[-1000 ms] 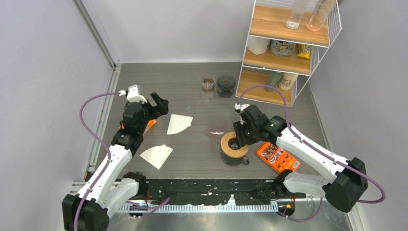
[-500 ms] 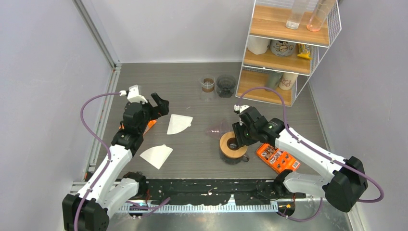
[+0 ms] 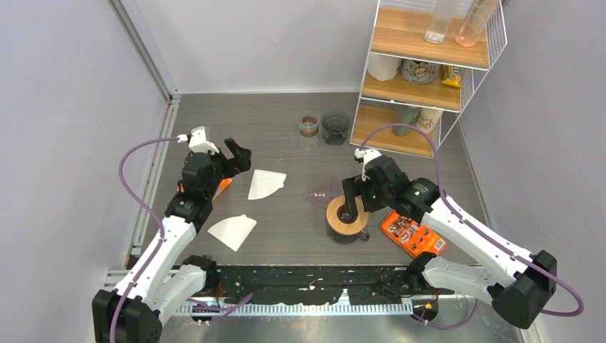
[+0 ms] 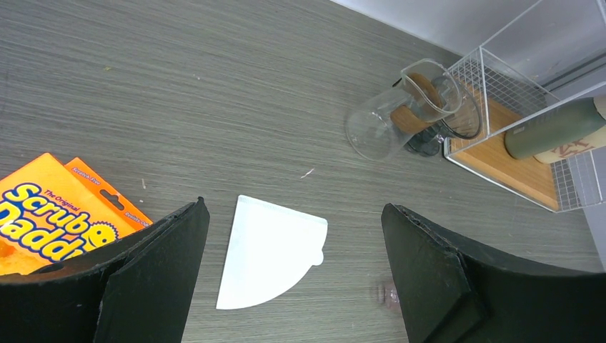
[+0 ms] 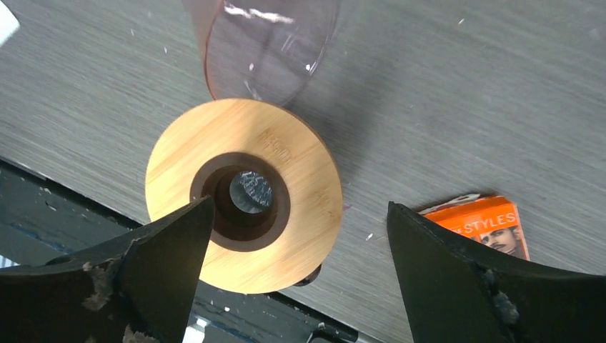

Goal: Place the coffee filter in the dripper

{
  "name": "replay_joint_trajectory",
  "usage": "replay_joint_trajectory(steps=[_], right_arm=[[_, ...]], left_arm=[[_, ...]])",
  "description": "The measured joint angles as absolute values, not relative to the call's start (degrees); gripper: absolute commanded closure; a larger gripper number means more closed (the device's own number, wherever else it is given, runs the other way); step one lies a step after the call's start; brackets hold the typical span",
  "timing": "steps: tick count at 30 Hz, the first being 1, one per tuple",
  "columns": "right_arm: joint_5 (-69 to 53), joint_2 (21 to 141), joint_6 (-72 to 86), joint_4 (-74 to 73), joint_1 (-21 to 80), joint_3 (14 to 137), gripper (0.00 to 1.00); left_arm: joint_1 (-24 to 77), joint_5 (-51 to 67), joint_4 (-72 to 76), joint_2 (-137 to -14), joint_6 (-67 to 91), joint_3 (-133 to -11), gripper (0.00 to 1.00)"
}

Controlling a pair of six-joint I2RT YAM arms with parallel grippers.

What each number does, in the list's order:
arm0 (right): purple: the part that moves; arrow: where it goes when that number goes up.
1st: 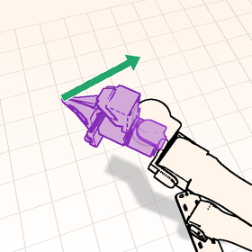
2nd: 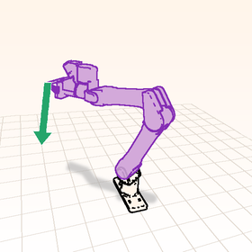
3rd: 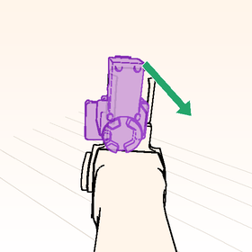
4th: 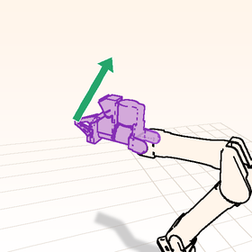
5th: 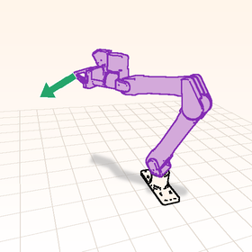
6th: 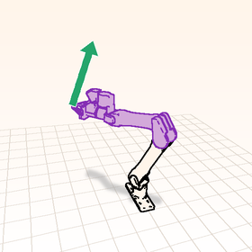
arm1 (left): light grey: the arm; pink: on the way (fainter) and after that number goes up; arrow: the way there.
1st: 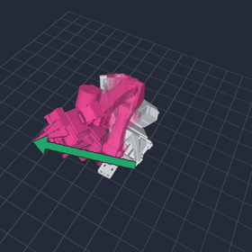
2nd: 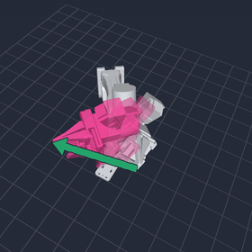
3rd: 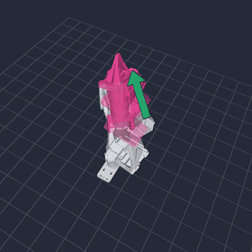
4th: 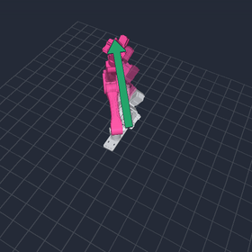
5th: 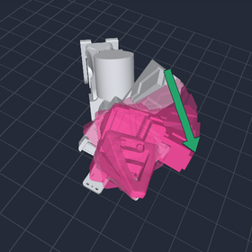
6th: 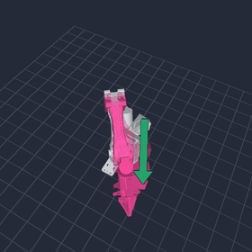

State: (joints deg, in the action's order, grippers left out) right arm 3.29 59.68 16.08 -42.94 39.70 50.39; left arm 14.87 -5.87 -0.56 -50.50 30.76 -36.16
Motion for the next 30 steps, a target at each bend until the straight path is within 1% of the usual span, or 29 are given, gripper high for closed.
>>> replay_joint_trajectory(steps=[3, 8, 12, 17, 20, 25, 30], right_arm=[[6.0, 56.9, 16.4, -42.6, 39.7, 51.4, 0.05], [14.4, 49.0, 17.6, -38.1, 39.7, 51.0, 0.04], [24.2, 44.0, 19.6, -32.0, 39.6, 47.3, 0.04], [34.4, 43.1, 22.4, -28.2, 37.5, 41.9, 0.04], [35.7, 44.5, 24.7, -27.2, 33.5, 39.8, 0.05], [35.2, 46.4, 28.3, -25.5, 26.9, 36.8, 0.04], [35.0, 47.9, 28.7, -25.5, 26.1, 34.7, 0.05]], left_arm=[[14.9, -5.3, -0.5, -50.3, 30.8, -36.1, 0.0], [14.9, -4.2, -0.6, -50.3, 30.9, -36.1, 0.0], [14.9, -2.2, -1.2, -50.9, 31.3, -36.4, 0.0], [15.9, 3.7, -1.5, -55.4, 34.5, -38.4, 0.0], [21.0, 4.4, -3.4, -59.8, 35.4, -41.5, 0.0], [34.3, 3.9, -9.0, -69.1, 33.1, -52.8, 0.0], [42.4, 3.6, -16.3, -79.5, 29.3, -65.5, 0.0]])
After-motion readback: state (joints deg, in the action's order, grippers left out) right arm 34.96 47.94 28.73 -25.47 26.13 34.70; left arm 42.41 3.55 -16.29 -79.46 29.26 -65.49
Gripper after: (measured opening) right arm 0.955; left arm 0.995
